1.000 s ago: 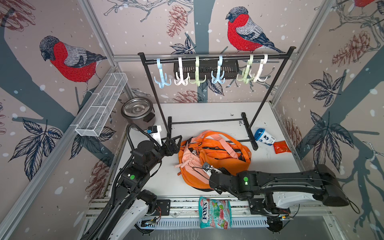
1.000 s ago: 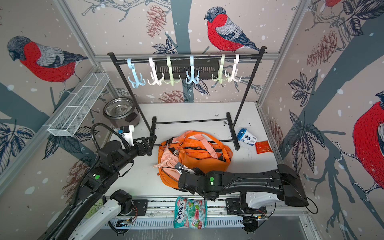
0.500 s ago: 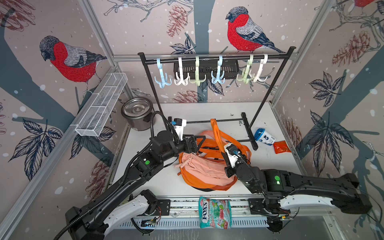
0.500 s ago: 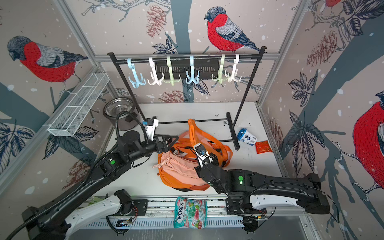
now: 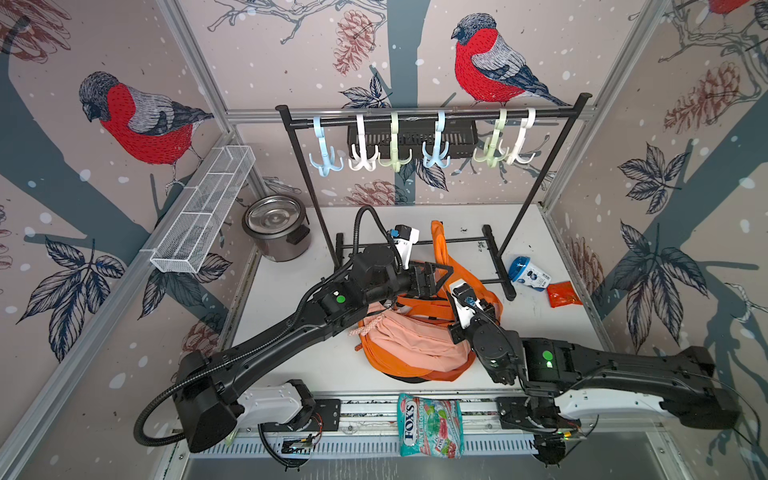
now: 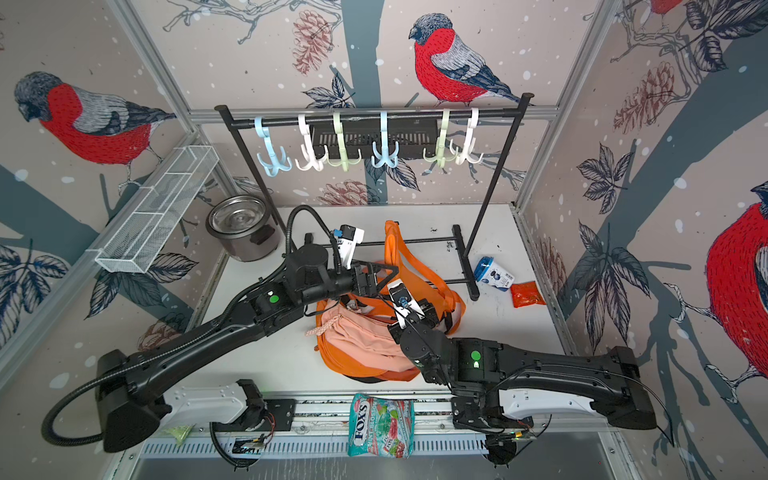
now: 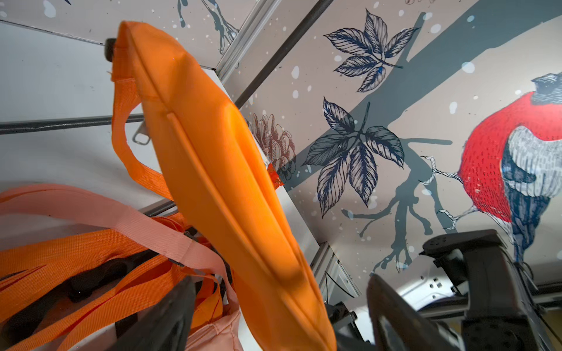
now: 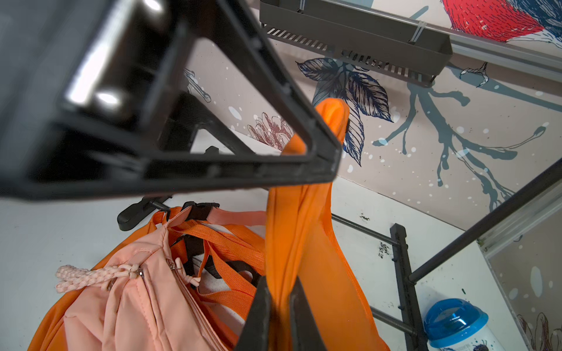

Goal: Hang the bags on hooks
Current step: Pick up the bag from the bag.

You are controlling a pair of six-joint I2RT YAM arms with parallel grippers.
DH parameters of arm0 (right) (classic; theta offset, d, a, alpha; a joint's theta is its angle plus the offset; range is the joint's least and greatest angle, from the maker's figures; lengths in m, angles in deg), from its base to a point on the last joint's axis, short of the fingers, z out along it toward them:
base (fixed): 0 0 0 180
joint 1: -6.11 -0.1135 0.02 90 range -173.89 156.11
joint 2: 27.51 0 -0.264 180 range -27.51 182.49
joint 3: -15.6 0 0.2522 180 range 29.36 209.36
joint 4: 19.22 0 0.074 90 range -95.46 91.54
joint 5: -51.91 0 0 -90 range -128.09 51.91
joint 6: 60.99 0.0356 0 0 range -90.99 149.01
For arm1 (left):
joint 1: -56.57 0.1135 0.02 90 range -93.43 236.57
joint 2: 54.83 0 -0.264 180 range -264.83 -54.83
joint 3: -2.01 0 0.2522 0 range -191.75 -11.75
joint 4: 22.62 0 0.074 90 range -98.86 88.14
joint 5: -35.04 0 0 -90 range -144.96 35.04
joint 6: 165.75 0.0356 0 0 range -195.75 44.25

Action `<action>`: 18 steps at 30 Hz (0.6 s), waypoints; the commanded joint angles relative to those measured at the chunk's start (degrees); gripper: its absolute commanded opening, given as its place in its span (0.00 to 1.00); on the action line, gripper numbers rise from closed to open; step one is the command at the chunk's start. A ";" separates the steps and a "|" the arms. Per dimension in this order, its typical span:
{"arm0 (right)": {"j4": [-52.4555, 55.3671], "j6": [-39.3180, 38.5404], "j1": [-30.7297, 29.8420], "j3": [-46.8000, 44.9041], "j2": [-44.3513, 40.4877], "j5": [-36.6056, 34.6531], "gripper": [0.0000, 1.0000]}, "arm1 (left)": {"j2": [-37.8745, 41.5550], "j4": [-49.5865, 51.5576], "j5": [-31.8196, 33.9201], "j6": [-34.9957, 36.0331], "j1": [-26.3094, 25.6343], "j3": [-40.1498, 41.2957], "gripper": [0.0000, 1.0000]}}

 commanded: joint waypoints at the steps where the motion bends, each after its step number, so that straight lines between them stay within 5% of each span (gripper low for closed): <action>1: -3.44 -2.31 -0.19 0.15 0.57 -1.43 0.04 | -2.64 -0.42 -1.17 1.22 -0.77 -2.83 0.66; 3: -3.51 -2.80 -0.27 0.29 0.66 -1.38 0.04 | -3.99 1.58 -0.40 2.61 -0.98 -4.59 0.35; 7: -3.30 -3.65 -0.60 0.76 -0.36 0.07 0.07 | -5.49 4.38 -0.18 6.45 -1.07 -6.58 0.00; 10: -3.09 -4.33 -0.90 1.09 -2.03 2.33 0.25 | -6.68 8.20 0.35 10.18 -1.07 -9.03 0.00; 14: -2.83 -4.11 -2.02 2.04 -6.44 8.64 0.68 | -7.17 11.76 -0.39 16.27 -0.98 -11.77 0.00; 18: -3.12 -4.21 -2.37 2.62 -11.94 15.72 0.87 | -6.35 16.61 -5.25 26.36 -0.91 -15.09 0.00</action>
